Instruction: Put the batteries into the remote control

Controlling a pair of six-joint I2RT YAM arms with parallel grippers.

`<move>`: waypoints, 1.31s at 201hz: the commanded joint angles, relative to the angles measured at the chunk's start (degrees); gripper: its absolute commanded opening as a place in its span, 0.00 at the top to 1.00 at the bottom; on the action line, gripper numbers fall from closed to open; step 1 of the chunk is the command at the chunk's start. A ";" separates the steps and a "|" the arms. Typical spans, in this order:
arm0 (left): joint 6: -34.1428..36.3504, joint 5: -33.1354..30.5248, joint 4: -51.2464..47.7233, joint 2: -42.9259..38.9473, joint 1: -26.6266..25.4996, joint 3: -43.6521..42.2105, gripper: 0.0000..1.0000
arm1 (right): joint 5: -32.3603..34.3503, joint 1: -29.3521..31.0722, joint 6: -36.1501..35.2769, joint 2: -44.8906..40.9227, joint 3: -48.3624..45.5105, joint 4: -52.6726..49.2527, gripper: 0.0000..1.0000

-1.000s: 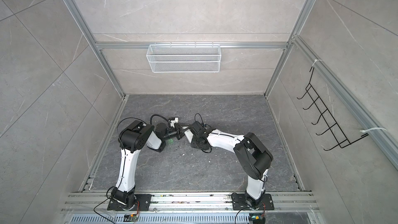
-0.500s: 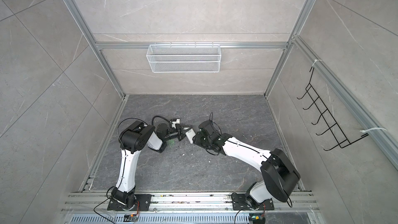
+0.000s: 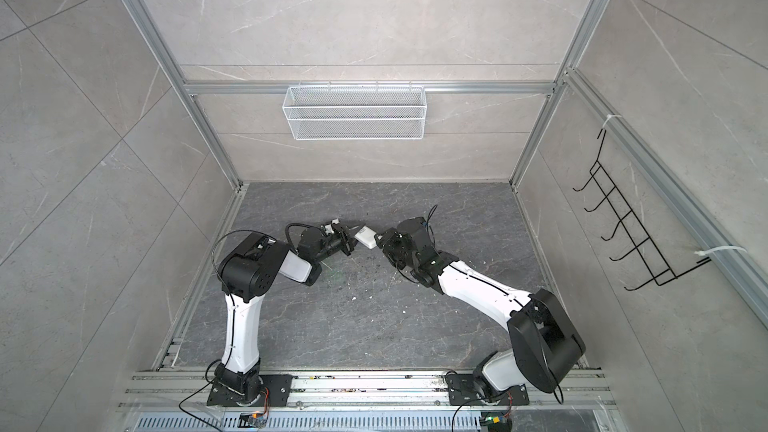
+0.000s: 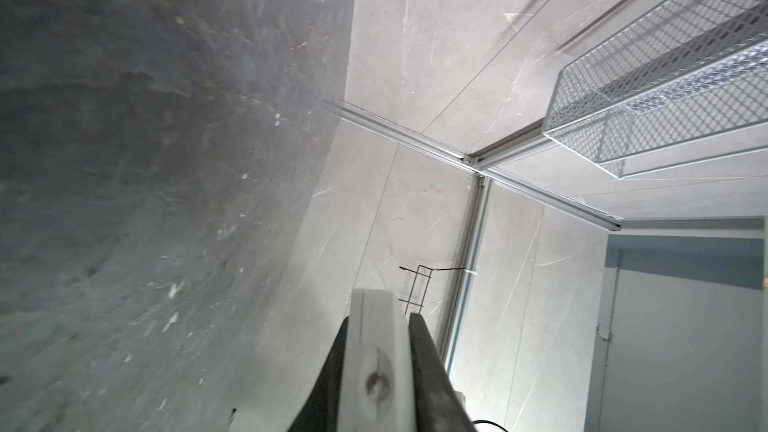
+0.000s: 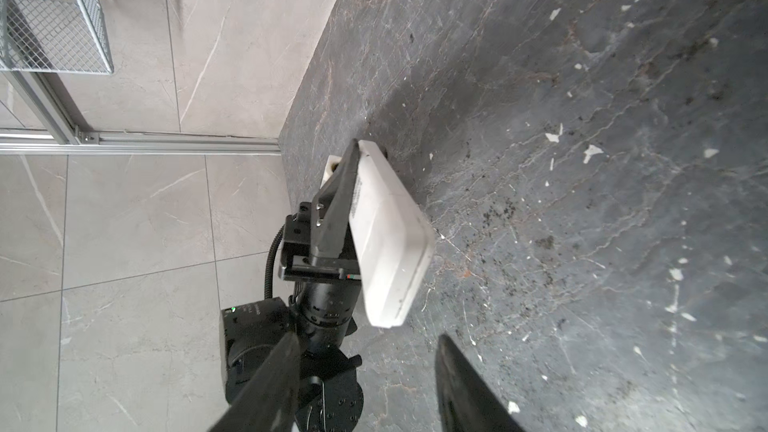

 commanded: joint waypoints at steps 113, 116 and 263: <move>-5.19 -2.21 2.59 -5.84 -0.34 0.95 1.00 | -0.16 0.03 5.07 5.74 2.52 8.31 0.49; -5.15 -2.20 2.55 -5.84 -0.34 0.88 1.00 | -0.31 0.07 5.13 5.82 2.68 8.23 0.49; -6.64 -2.08 2.55 -6.62 -2.45 3.82 1.00 | -1.33 -0.06 7.07 9.73 2.72 10.47 0.83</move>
